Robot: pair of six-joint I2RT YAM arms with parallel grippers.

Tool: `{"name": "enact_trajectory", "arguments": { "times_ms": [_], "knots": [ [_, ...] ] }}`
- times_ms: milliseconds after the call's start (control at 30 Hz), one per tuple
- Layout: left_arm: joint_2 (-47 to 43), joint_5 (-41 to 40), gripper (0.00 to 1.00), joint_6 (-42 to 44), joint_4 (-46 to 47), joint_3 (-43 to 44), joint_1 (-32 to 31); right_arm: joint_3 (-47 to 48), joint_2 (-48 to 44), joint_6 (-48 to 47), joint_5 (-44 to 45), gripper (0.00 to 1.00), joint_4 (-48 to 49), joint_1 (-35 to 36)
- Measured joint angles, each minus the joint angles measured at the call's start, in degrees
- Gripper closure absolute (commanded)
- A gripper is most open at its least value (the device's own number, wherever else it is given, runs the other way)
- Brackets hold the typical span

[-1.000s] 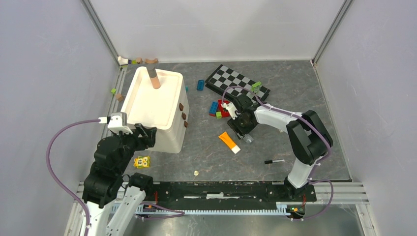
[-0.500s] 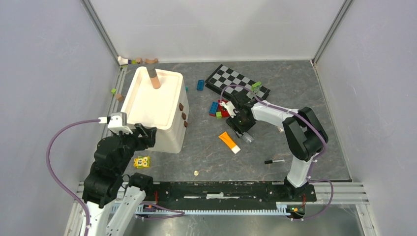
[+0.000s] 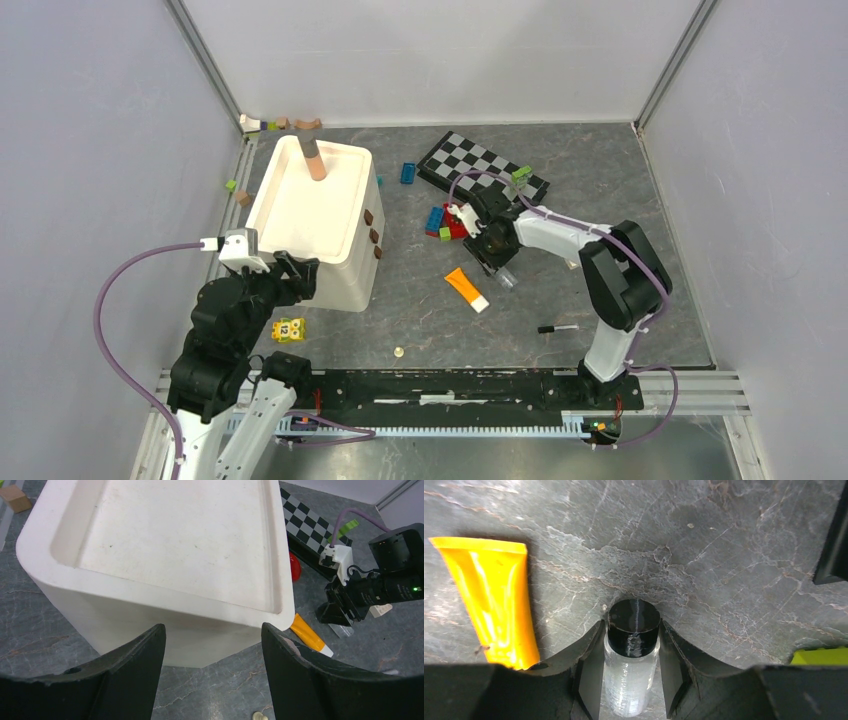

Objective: Organize the makeup
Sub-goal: Place the makeup at the center of the board, then place the makeup in the drawer.

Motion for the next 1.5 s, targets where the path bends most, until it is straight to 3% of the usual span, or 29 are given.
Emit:
{"name": "enact_trajectory", "arguments": {
  "times_ms": [200,400,600,767,900,1033,1333,1500],
  "knots": [
    [0.00,-0.07,0.24,0.00,-0.02,0.00,0.15,-0.39,-8.37,0.90,0.79,0.74,4.15,2.12],
    [0.00,-1.75,0.21,-0.02,-0.04,0.00,0.24,5.05,-16.37,2.23,1.36,0.77,10.05,8.94],
    [0.00,-3.72,0.21,-0.07,-0.68,0.15,0.26,6.95,-19.23,6.45,-0.57,0.78,23.52,16.28],
    [0.02,-5.18,0.22,-0.20,-2.60,2.10,0.26,4.94,-20.15,11.82,-3.04,0.78,38.12,17.81],
    [0.09,-7.74,0.21,-0.96,-4.00,3.82,0.26,7.54,-17.05,14.19,-4.28,0.79,46.56,19.04],
    [1.84,-10.84,0.21,-1.53,-7.26,6.95,0.26,16.31,-9.14,14.58,-5.14,0.79,51.15,21.31],
    [7.45,-15.58,0.20,-1.60,-12.74,21.73,0.26,29.03,3.43,12.11,-6.49,0.78,55.87,26.27],
    [7.45,-16.02,0.20,-1.60,-13.60,25.09,0.26,34.60,9.42,11.02,-5.49,0.81,58.16,27.98]
  ]
}}
